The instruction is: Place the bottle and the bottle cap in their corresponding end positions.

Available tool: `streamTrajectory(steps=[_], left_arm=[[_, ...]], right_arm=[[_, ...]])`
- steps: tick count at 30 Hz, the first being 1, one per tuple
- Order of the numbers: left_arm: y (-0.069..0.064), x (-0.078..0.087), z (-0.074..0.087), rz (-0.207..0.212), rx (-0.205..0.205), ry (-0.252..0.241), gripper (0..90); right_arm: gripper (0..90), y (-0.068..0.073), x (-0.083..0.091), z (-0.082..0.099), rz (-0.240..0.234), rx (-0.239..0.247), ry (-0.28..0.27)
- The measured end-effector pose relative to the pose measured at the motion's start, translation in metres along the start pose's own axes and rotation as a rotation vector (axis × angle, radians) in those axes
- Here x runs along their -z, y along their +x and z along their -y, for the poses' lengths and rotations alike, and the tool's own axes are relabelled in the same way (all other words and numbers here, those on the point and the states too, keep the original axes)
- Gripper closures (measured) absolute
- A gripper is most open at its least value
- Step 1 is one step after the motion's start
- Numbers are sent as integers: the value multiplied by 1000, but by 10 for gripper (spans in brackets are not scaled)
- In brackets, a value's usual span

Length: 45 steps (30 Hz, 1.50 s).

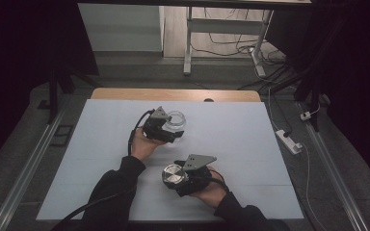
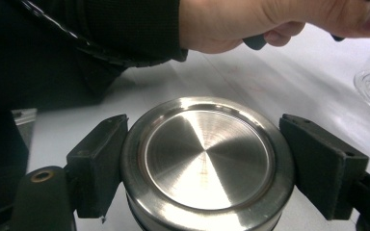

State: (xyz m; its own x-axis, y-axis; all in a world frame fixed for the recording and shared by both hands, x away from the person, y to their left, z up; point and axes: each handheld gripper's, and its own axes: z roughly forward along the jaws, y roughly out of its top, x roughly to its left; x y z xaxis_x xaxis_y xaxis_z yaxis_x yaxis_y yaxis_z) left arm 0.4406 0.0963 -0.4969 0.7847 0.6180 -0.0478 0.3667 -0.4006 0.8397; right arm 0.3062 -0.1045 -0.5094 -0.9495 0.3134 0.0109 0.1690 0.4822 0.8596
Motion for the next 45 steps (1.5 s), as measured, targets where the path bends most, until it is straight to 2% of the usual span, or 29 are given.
streamTrajectory(steps=[10, 18, 29, 38, 45], left_arm=[[7, -10, 6, -9, 24, 1, 161], [8, -17, 9, -18, 25, 13, 161], [12, -21, 15, -38, 39, 27, 160], [11, -21, 18, -39, 16, 23, 159], [10, -19, 21, -38, 5, 21, 156]], right_arm=[[197, -10, -13, 9, 25, -16, 33], [197, -14, -23, 15, 31, -26, 66], [196, -18, -28, 14, 47, -53, 108], [193, -20, -33, 14, 58, -71, 155], [191, -17, -37, 13, 76, -47, 199]])
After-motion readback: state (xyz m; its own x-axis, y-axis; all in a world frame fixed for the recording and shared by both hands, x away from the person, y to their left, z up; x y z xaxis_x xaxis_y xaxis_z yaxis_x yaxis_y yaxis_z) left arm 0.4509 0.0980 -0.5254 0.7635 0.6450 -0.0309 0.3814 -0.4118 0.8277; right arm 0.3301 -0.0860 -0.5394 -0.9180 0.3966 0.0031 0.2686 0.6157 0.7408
